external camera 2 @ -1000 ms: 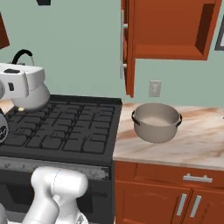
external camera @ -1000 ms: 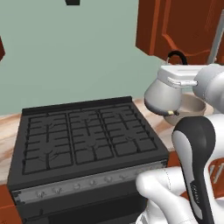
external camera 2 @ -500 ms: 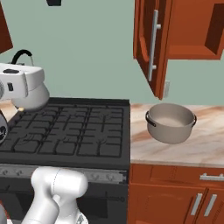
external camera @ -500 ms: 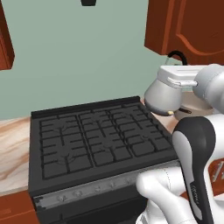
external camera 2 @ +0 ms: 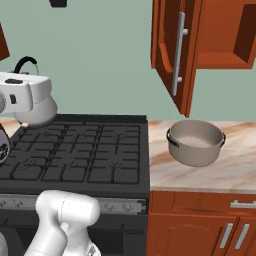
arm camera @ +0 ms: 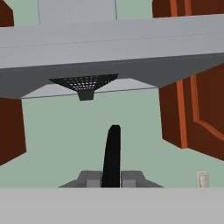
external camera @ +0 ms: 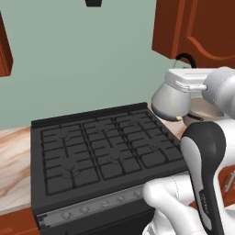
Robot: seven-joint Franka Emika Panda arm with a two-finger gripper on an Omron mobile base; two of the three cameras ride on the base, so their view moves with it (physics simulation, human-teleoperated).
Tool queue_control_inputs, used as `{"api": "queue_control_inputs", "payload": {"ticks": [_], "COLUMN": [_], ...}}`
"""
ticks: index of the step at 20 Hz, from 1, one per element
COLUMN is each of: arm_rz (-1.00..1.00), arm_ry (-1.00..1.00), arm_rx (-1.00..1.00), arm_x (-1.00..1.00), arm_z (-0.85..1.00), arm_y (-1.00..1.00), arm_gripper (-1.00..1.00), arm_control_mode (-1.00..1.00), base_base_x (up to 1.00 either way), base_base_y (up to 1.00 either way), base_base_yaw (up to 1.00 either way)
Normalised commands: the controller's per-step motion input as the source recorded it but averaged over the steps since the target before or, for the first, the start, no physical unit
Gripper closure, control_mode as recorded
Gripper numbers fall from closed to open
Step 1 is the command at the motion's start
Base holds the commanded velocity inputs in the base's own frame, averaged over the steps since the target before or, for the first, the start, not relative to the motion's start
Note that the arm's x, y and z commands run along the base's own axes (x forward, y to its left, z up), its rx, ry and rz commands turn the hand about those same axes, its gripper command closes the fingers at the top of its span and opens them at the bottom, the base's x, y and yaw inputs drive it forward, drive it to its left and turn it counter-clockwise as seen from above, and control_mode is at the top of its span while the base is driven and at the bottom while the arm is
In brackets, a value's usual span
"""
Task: Pick the kettle from the cabinet and place it on a stove burner. Then pick the pot from the counter and place it on another stove burner. Finally, turn both burners on.
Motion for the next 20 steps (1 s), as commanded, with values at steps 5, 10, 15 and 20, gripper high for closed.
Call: {"api": "queue_control_inputs", "payload": {"ticks": [5,10,15,20], "arm_rz": [0.00,-0.01,-0.01,-0.01], "arm_ry": [0.00,0.00,0.02,0.03], "arm_rx": [0.00,0.00,0.00,0.00], "arm_x": [0.00,0.01,0.28,0.39], "arm_z": [0.00,0.00,0.00,0.00], "arm_y": [0.00,0.04,0.22,0.08], "arm_gripper": [1.00,1.00,1.00,1.00], "arm_control_mode": [1.00,-1.00,-1.00,-1.00], "base_base_x": [0.24,0.13,0.00,0.00], "base_base_y": [0.30,0.24,0.00,0.00], "base_base_yaw": [-0.10,-0.05,0.00,0.00]}}
